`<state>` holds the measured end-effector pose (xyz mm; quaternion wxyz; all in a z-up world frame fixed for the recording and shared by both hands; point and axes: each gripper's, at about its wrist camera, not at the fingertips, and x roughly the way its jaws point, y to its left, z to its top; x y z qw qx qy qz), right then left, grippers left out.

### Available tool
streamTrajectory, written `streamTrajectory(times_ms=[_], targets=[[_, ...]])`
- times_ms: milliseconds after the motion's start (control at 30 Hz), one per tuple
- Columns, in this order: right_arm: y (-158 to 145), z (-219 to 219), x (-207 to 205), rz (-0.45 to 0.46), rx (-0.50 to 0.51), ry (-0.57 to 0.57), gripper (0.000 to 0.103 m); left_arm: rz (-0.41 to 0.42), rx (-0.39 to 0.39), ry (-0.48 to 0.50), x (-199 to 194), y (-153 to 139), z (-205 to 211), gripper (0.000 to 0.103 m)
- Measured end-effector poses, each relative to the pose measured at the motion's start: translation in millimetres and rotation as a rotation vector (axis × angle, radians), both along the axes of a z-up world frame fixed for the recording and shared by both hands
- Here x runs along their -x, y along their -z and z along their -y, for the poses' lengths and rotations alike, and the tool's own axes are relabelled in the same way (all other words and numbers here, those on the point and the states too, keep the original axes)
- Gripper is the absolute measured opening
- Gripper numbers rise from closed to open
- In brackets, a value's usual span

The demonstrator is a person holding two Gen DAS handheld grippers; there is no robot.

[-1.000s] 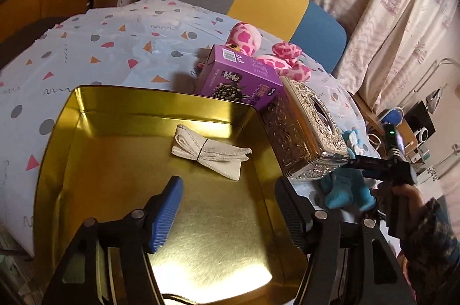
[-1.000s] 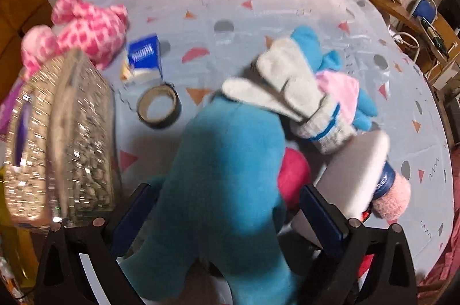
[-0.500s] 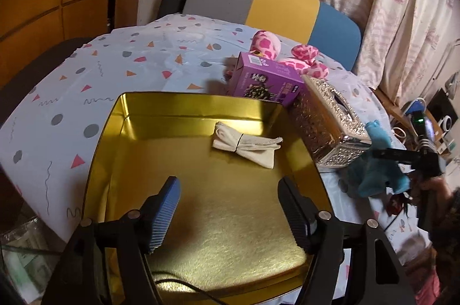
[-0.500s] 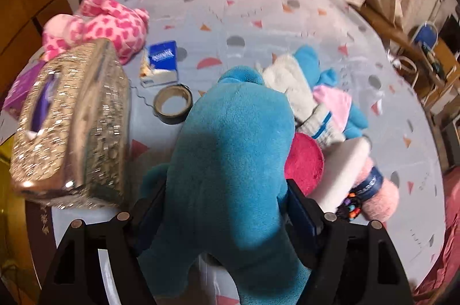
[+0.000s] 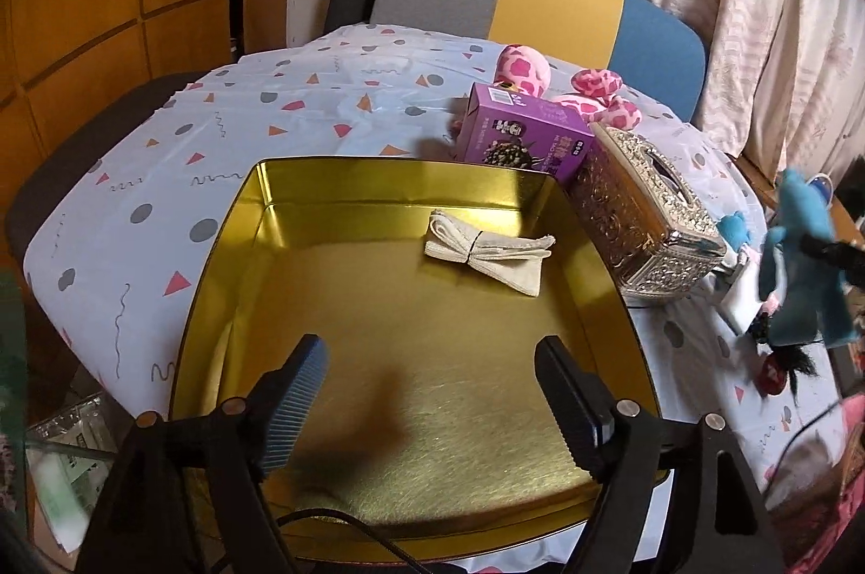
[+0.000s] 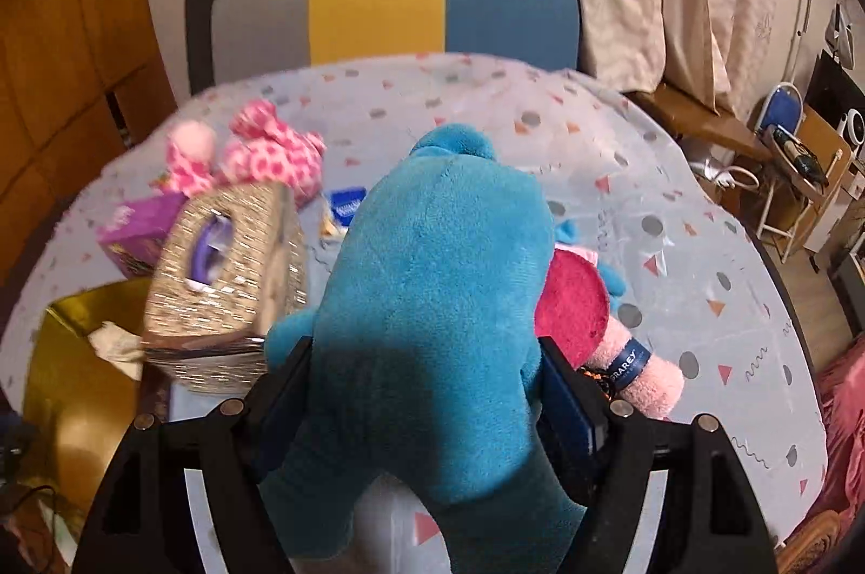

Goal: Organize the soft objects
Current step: 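Carry the blue plush with the right gripper into the gold tray and release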

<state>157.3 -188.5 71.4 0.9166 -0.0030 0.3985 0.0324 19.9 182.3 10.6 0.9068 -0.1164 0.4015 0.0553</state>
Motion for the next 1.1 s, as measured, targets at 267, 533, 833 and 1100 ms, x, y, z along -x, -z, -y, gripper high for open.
streamTrajectory(times_ms=[267, 533, 833, 1100], targets=[[-34, -29, 31, 0.083, -0.045, -0.106, 0.080, -0.002, 0.001, 0.000, 4, 1, 0, 0.080], [-47, -78, 49, 0.096, -0.099, -0.259, 0.080, 0.020, 0.007, -0.047, 13, -5, -20, 0.081], [-32, -173, 49, 0.029, -0.181, -0.493, 0.080, 0.054, -0.021, -0.189, 33, -18, -75, 0.080], [25, -286, 22, -0.186, -0.273, -0.616, 0.080, 0.041, -0.007, -0.298, 51, -8, -116, 0.080]])
